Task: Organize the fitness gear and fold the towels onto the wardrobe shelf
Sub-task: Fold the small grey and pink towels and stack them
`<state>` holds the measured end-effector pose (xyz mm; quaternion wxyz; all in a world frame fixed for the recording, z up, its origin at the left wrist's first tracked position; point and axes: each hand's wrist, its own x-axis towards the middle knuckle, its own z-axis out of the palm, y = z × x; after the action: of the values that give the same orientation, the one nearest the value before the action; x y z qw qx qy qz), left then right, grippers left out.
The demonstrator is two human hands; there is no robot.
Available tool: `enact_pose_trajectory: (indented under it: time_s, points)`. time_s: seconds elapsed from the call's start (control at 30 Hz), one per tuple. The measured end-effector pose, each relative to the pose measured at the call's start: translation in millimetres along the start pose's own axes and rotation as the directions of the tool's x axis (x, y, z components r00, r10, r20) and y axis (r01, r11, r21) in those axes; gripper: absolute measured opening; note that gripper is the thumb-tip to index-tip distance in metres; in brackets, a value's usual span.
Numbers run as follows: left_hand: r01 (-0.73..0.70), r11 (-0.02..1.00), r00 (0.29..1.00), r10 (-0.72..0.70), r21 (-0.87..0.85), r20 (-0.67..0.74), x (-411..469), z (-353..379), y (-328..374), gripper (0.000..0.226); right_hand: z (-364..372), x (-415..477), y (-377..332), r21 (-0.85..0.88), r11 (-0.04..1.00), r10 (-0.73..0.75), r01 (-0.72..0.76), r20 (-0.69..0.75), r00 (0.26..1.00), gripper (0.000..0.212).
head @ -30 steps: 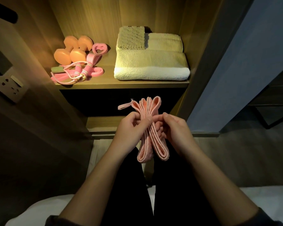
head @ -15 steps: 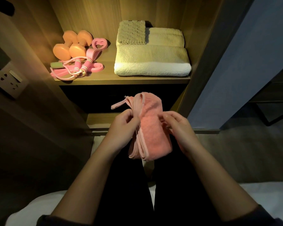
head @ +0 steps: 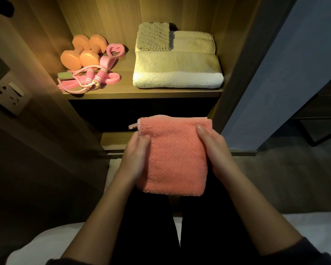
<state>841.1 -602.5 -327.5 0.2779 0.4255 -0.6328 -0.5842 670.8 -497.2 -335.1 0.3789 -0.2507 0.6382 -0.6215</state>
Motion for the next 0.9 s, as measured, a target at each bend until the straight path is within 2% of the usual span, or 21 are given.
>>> enact_pose_trajectory:
  time_s: [0.07,0.17,0.23,0.3,0.33,0.4,0.43,0.53,0.63,0.7,0.8,0.9]
  points:
    - [-0.108,0.987,0.986,0.121,0.117,-0.113,-2.3,3.1,-7.1,0.020,5.1,-2.2,2.5,-0.053,0.988,-0.147,0.144,-0.051,0.988,0.020]
    - [-0.232,0.965,0.940,0.254,0.119,-0.228,-5.3,4.3,-11.4,0.028,8.3,-3.9,6.5,-0.064,0.957,-0.288,0.284,-0.075,0.955,0.013]
    - [-0.304,0.945,0.929,0.323,0.123,-0.183,-3.2,-1.3,-8.2,0.019,1.2,-2.4,6.4,-0.051,0.938,-0.344,0.342,-0.035,0.938,0.021]
    - [-0.380,0.911,0.912,0.398,0.162,-0.098,1.6,-10.6,-1.4,0.018,-10.1,-2.4,1.4,-0.035,0.913,-0.403,0.408,0.096,0.910,0.038]
    - [-0.419,0.889,0.898,0.436,0.186,-0.060,4.3,-15.1,2.0,0.018,-15.8,-1.9,-2.4,-0.080,0.887,-0.439,0.455,0.167,0.883,0.044]
    - [-0.489,0.844,0.864,0.503,0.219,-0.006,8.9,-21.5,7.6,0.018,-23.8,-0.6,-12.0,-0.244,0.797,-0.482,0.552,0.293,0.826,0.042]
    - [-0.520,0.822,0.847,0.532,0.232,0.015,10.9,-24.1,9.3,0.019,-26.3,-0.3,-17.0,-0.305,0.759,-0.477,0.575,0.340,0.810,0.038]
    - [-0.576,0.780,0.809,0.587,0.246,0.034,13.7,-29.4,10.9,0.024,-31.6,0.7,-30.7,-0.363,0.732,-0.427,0.577,0.416,0.803,0.025]
    - [-0.565,0.781,0.813,0.582,0.265,0.017,13.9,-30.5,12.7,0.042,-34.0,4.4,-41.6,-0.444,0.648,-0.373,0.619,0.524,0.766,0.018]
    - [-0.536,0.784,0.822,0.569,0.314,-0.017,16.9,-36.8,14.8,0.040,-33.9,6.7,-45.5,-0.490,0.612,-0.287,0.621,0.594,0.751,0.011]
    - [-0.503,0.757,0.815,0.576,0.417,-0.062,25.0,-50.8,14.8,0.024,-36.0,8.0,-49.0,-0.492,0.665,-0.201,0.562,0.607,0.769,0.023]
    - [-0.443,0.792,0.863,0.504,0.421,-0.039,27.3,-45.4,12.9,0.032,-37.5,11.7,-48.6,-0.520,0.646,-0.232,0.559,0.564,0.792,0.026]
